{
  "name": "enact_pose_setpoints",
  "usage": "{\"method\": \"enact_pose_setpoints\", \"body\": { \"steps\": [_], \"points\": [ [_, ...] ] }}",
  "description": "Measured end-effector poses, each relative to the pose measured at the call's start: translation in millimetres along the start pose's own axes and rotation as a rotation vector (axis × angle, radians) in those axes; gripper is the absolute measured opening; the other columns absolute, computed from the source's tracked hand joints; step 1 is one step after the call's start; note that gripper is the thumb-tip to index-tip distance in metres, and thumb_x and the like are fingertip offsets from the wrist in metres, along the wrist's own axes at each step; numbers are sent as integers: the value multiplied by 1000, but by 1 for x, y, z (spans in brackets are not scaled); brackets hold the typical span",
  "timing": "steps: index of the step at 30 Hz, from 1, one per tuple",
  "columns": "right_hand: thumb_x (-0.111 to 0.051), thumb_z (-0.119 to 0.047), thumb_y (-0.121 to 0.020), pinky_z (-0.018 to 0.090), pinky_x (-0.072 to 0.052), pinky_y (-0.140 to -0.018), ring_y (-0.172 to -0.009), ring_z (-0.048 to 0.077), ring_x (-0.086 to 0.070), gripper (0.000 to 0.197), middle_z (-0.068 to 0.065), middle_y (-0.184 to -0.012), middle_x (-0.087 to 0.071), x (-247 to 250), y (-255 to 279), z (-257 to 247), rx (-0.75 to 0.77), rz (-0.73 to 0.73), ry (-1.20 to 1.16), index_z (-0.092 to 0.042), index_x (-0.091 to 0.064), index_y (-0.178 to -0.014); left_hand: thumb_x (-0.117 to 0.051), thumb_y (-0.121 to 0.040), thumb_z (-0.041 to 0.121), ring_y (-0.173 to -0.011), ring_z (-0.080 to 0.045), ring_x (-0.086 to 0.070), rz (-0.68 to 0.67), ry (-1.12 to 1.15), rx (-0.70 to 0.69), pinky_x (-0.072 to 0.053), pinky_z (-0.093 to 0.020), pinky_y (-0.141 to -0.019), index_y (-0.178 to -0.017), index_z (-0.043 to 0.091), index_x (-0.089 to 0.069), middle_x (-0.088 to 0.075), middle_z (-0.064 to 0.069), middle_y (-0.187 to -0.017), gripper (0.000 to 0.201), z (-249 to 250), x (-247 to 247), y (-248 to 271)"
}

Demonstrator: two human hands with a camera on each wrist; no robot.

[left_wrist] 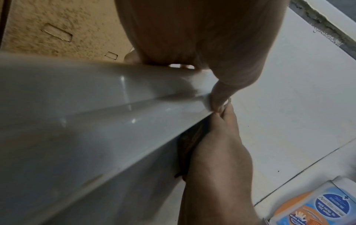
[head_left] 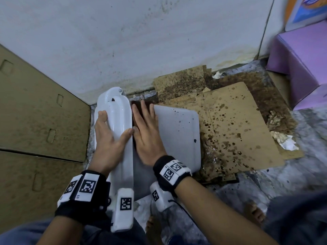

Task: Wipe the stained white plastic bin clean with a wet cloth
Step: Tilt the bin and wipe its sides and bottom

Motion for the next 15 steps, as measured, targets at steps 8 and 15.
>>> {"method": "enact_pose_setpoints", "body": {
  "steps": [8,15],
  "points": [
    [-27,-33,-102,41,2,-120,-148,17,15,56,0,-162,7,13,17,66,-136,66,130,-25,-5,-153,-66,-69,63,-149,-16,-20,-40,43,13,-23,-48,-121,-154,21,-11,-18,6,-159,109,-15,9,-6],
    [-18,-39,-97,50,-1,-119,-148,20,13,59,1,-162,5,36,24,134,-515,175,52,-25,-4,-153,-65,-68,66,-148,-19,-23,-52,46,-10,-26,-49,-119,-152,25,-12,-21,3,-157,108,-22,7,-12]
  ]
}}
Point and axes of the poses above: each hand's wrist, its own y-axis away from the middle knuckle, its own x-axis out of the back of the hand, z = x × y, the point moved 3 cm from there along -y, towards the middle knuckle
